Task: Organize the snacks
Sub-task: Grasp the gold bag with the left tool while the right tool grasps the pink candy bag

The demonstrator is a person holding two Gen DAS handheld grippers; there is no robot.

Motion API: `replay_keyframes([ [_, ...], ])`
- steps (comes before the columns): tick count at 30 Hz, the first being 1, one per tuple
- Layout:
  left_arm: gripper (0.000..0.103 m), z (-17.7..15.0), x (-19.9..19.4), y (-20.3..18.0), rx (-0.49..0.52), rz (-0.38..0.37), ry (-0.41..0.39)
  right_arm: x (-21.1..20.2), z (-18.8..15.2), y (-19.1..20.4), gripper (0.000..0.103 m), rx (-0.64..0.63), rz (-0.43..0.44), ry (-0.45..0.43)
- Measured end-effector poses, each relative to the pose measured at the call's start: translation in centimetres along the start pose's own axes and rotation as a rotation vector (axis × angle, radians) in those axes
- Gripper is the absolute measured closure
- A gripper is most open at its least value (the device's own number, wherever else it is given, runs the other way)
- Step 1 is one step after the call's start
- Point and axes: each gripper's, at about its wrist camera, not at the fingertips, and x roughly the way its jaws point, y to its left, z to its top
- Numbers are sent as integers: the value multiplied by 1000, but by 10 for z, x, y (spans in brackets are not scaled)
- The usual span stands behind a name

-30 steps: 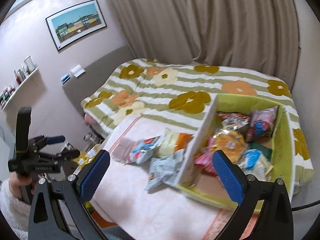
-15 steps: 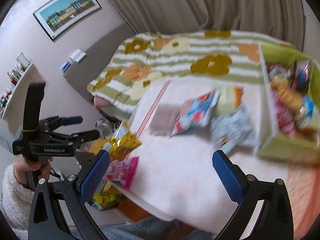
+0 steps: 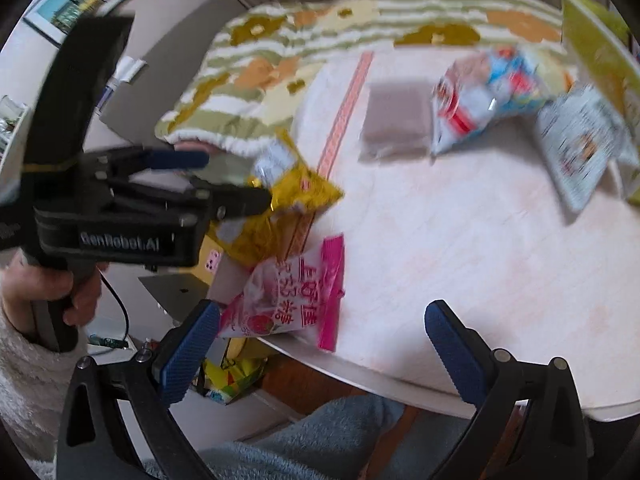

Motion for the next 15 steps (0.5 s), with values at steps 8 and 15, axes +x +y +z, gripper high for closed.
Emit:
replay_keyframes([
  [8, 29, 5, 40, 0, 39, 12, 97, 34, -1, 4, 1, 34, 57, 78],
  [15, 40, 4, 50, -11, 135, 140, 112, 52, -1, 13, 1, 30, 62, 95],
])
